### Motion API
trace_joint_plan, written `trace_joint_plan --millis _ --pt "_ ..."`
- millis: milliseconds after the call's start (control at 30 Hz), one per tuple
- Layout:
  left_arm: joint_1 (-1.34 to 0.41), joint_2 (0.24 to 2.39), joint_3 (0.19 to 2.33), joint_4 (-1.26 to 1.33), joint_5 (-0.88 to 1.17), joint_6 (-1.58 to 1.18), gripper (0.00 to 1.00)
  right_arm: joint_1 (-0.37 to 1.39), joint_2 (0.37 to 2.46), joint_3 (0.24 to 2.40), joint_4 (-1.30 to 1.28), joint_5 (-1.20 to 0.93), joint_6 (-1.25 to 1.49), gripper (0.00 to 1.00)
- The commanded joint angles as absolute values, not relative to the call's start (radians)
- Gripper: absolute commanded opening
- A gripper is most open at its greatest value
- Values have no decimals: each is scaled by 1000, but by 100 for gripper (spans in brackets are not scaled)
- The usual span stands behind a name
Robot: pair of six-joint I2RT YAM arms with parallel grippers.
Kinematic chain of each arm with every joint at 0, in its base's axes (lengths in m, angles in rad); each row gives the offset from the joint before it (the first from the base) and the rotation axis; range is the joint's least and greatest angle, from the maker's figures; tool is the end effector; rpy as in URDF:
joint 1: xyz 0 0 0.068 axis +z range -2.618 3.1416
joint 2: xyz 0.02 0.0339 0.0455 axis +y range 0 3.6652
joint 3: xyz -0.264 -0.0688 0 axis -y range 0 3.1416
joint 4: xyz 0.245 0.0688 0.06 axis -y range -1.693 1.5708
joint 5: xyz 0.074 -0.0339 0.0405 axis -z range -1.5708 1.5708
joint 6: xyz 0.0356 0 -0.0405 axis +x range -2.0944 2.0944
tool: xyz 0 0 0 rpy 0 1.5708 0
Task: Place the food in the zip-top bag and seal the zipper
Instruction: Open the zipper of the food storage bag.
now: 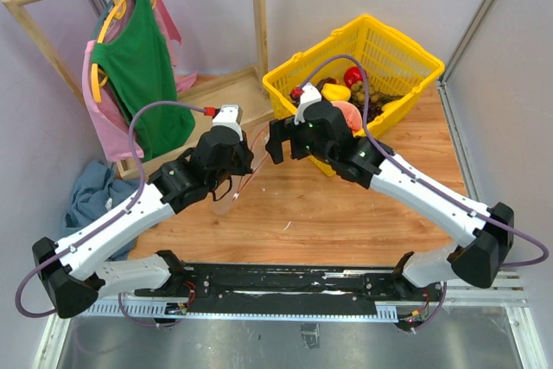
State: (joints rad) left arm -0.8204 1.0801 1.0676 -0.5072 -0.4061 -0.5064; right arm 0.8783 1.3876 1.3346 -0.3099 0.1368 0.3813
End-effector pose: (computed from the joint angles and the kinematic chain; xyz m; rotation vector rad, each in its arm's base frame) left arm 0.1698 -0.1615 0.3503 0.0789 2.0670 -0.4003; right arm 0.2093 0.2446 0.3812 -0.3990 1.9557 0.6998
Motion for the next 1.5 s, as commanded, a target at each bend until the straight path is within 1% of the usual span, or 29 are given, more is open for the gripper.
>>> trace_joint_plan --millis 0,100,267,367,500,567,633,700,800,967,1067,1167,1367,1467 --pt "-821 1048 1079 -506 -417 -517 0 906 1462 1365 -309 146 426 96" --pt "-821 1037 1089 -520 -432 -513 0 915 1506 1352 -339 139 430 93" --pt "-821 1012 1106 -557 -472 -501 0 924 1545 1294 -402 139 426 85" --pt "-821 1001 1120 -598 -522 -493 0 925 1537 1259 -443 175 409 81" --pt "-820 973 1143 -650 -584 -491 0 924 1514 1203 -460 233 368 73" --pt "-821 957 1154 -668 -611 -491 0 924 1513 1190 -483 265 351 70" --pt "-821 940 1155 -676 -633 -488 0 924 1513 1175 -496 292 334 70" --pt "-821 927 1150 -676 -644 -483 0 924 1504 1166 -502 308 315 70" --pt "-821 928 1121 -645 -582 -461 0 924 1470 1171 -467 251 272 71" --pt "-821 965 1077 -593 -485 -454 0 923 1410 1231 -418 88 198 79" --pt "-821 988 1084 -600 -512 -450 0 923 1383 1291 -440 44 142 86" --pt "-821 1012 1107 -616 -543 -436 0 916 1360 1344 -481 31 94 91" --pt "-821 1064 1220 -724 -659 -415 0 854 1352 1457 -561 -52 33 95" --pt "-821 1063 1238 -725 -681 -379 0 796 1361 1504 -570 -90 32 95"
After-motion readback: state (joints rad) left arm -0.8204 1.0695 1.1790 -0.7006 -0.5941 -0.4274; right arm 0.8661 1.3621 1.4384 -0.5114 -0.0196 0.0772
